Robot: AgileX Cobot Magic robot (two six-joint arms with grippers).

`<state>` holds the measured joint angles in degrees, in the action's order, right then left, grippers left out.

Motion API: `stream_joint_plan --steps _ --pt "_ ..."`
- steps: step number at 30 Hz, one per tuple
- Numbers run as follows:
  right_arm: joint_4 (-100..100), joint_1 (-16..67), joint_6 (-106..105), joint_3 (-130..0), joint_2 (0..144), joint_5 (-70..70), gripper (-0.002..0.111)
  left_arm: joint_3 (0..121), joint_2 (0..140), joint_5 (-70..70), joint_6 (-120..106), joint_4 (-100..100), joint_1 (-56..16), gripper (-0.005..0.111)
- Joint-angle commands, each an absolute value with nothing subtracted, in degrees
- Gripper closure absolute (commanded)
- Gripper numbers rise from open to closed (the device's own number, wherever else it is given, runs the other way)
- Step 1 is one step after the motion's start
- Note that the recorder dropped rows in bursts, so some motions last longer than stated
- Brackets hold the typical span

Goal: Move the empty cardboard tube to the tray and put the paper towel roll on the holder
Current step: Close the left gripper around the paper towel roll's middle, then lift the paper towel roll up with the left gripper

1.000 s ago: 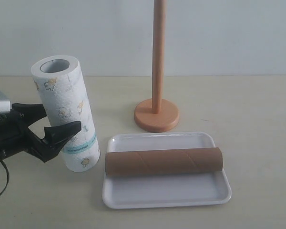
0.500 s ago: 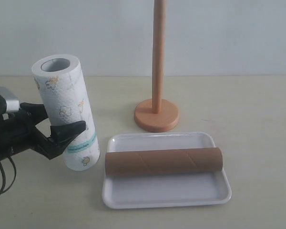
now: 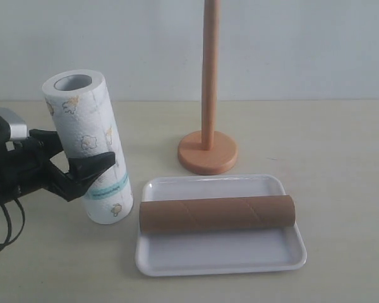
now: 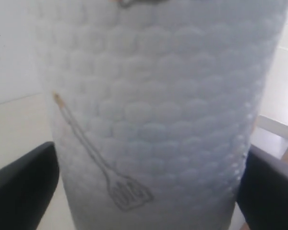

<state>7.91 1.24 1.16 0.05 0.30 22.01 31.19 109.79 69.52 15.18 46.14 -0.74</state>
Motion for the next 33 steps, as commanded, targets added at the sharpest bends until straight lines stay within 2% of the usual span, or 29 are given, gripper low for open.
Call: stream_joint_plan --steps 1,3,7,9,10,11,17,27,33 --pt "7.33 1.12 1.22 0.0 0.0 21.52 0.108 32.23 110.72 69.96 16.26 45.94 -0.7 0.024" --pt "7.33 1.12 1.22 0.0 0.0 21.52 0.108 32.23 110.72 69.96 16.26 45.4 -0.7 0.034" --pt "7.33 1.12 1.22 0.0 0.0 21.52 0.108 32.72 110.72 69.96 16.26 45.99 -0.7 0.068" --pt "7.33 1.12 1.22 0.0 0.0 21.52 0.108 33.15 110.72 69.96 16.26 47.14 -0.7 0.081" --pt "7.33 1.12 1.22 0.0 0.0 21.52 0.108 33.5 110.72 69.96 16.26 48.66 -0.7 0.095" --pt "7.33 1.12 1.22 0.0 0.0 21.52 0.108 33.66 110.61 69.96 16.26 48.66 -0.7 0.101" --pt "7.33 1.12 1.22 0.0 0.0 21.52 0.108 34.02 101.27 69.96 23.89 48.74 -0.57 0.103" --pt "7.33 1.12 1.22 0.0 0.0 21.52 0.108 35.64 76.37 69.96 41.98 48.91 -0.57 0.103" --pt "7.33 1.12 1.22 0.0 0.0 21.52 0.108 41.32 70.66 68.69 51.54 50.99 -0.57 0.103"
